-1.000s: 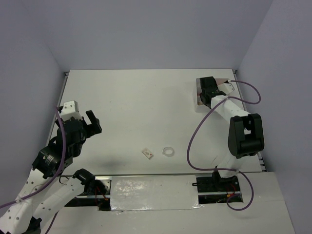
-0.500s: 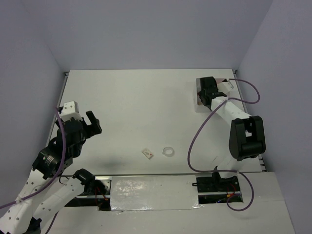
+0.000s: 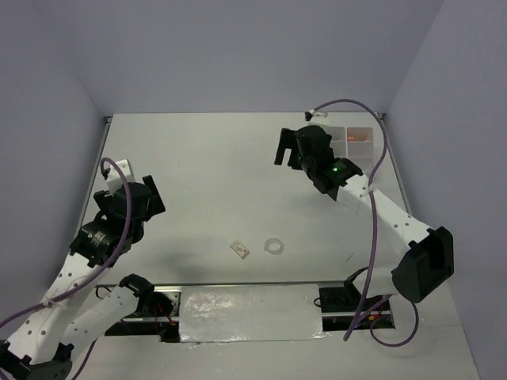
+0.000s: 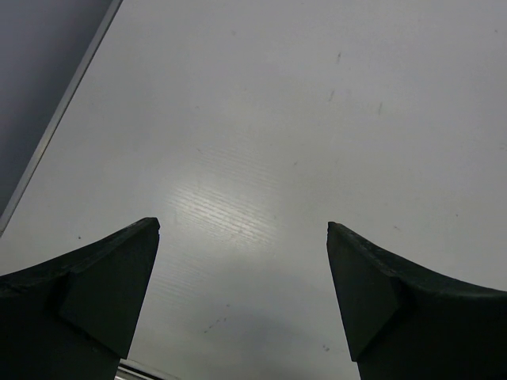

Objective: Sort the stationery into containers
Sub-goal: Pick up the stationery from the center of the board.

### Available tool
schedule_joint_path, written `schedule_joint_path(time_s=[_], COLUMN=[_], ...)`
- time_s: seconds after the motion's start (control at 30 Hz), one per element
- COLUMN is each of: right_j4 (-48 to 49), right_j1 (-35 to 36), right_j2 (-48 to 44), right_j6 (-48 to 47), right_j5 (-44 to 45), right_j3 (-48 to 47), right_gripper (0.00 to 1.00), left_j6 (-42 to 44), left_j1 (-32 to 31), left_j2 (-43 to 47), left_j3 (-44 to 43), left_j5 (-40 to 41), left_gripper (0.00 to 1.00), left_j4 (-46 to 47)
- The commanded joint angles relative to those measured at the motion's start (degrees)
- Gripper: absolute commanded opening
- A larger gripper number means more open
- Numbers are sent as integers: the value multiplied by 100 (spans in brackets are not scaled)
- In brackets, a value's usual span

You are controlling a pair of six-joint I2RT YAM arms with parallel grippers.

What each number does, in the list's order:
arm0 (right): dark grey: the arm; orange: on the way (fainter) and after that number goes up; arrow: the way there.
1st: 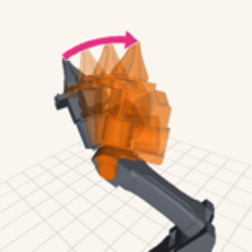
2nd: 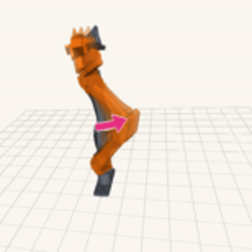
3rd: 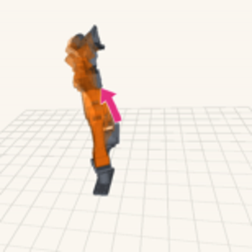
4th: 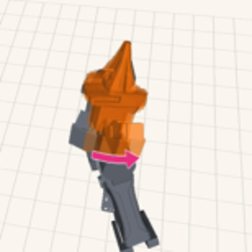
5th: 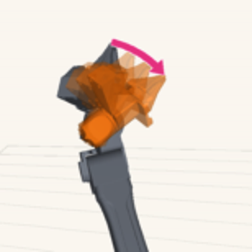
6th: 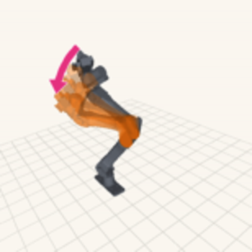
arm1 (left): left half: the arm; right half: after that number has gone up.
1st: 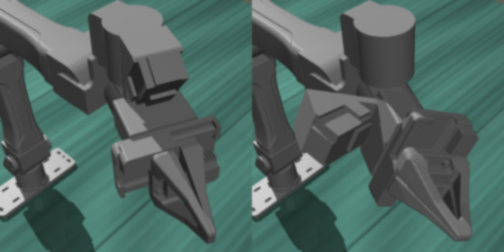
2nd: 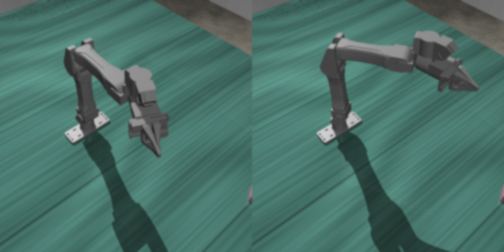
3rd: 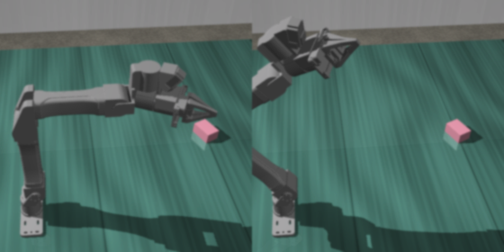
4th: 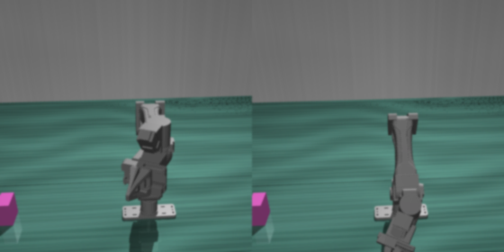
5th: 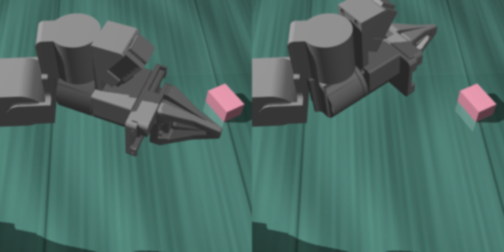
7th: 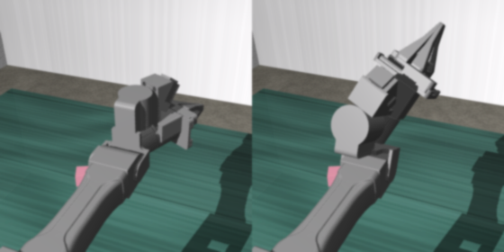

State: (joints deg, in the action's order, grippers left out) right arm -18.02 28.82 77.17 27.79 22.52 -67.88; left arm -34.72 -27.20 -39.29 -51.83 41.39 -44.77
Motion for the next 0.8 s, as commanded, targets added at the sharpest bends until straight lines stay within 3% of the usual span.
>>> schedule_joint_path(time_s=[0.0, 0.2, 0.3, 0.6, 0.77], right_j4=[-912, -957, -783, -1089, -1169], right_j1=[779, 1749, 2285, 3383, 3648], right_j2=[-122, -202, -9, 1625, 2355], right_j6=[-968, -846, -670, -415, -415], right_j5=[-529, -1127, -987, -671, -749], right_j3=[-69, 196, 275, -304, -656], right_gripper=[100, 100, 100, 100, 99], left_j6=[-176, -184, -237, -211, -228], left_j1=[337, 584, 611, 611, 611], left_j2=[-70, -70, -18, 158, 211], left_j3=[-240, -231, -231, -187, -178], left_j5=[248, 186, 229, 186, 229], left_gripper=[99, 99, 99, 99, 99], left_j4=[-58, -31, -58, 13, -5])
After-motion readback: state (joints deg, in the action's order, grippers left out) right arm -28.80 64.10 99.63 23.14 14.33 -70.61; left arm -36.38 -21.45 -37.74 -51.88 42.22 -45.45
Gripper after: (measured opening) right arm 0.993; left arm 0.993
